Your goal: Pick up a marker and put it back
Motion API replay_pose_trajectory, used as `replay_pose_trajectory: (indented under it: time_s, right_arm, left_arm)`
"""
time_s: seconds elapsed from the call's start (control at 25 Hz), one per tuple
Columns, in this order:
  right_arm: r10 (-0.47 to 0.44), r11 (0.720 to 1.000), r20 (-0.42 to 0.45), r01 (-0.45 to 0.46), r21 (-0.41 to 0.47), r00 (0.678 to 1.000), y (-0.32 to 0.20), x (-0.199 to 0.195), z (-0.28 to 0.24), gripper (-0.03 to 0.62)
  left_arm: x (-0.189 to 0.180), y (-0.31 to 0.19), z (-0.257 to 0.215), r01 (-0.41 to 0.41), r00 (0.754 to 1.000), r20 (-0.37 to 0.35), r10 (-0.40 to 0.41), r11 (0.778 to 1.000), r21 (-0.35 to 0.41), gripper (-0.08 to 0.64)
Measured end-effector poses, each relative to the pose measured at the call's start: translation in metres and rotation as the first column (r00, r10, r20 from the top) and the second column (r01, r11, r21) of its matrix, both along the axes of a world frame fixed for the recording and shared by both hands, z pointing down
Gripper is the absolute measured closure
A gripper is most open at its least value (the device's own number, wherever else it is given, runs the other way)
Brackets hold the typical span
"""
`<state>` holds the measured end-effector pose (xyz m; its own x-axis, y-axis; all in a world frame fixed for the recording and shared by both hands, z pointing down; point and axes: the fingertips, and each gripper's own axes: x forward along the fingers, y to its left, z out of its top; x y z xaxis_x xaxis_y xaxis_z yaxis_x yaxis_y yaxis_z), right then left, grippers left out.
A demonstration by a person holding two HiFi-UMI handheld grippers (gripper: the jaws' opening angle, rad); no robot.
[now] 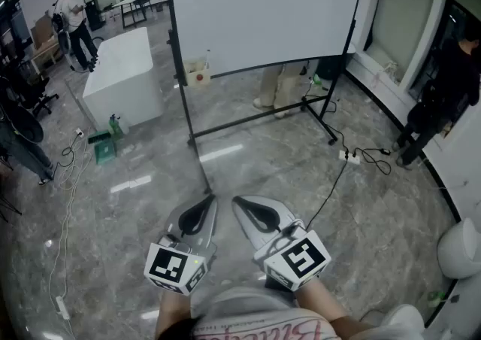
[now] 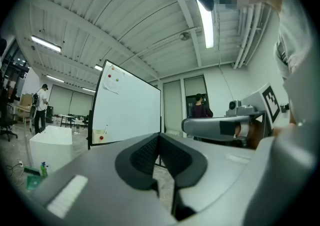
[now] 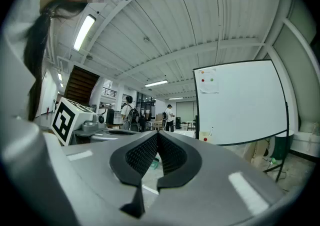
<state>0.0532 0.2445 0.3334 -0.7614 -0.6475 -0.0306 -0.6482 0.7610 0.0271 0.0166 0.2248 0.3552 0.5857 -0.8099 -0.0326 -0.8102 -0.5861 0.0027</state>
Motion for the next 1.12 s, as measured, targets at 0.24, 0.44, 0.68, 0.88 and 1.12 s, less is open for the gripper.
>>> replay_pose_trajectory:
  time_s: [0.24,0.44,0.68,0.88,1.12]
  right_arm:
    - [-0.002,1.0,-0.016,0.001,-0.006,1.0,-0.002,0.008,0.002,0.591]
    - [-0.023,1.0,-0.01,0.023,-0.01,1.0,0.0,0.009,0.005,0.591]
    - [-0.012,0.998,-0.026,0.01,-0.066,1.0,-0.01,0.013,0.024,0.591]
    - [0.003,0.996,0.0,-0.003,-0.091,1.0,-0.035,0.008,0.028,0.591]
    - [0.015,0.996,-0.023,-0.017,-0.093,1.0,-0.093,-0.008,0.025,0.591]
  left_arm:
    - [0.006,0.0,0.001,0.017,1.0,-0.019,-0.017,1.0,-0.005,0.56]
    - [0.005,0.002,0.01,0.049,0.998,-0.048,-0.05,0.998,-0.028,0.56]
    - [0.0,-0.004,0.02,0.064,0.996,-0.054,-0.067,0.996,-0.058,0.56]
    - [-0.007,-0.03,0.025,0.058,0.996,-0.067,-0.063,0.996,-0.075,0.56]
    - [-0.016,-0.089,0.022,0.025,0.997,-0.073,-0.03,0.997,-0.071,0.56]
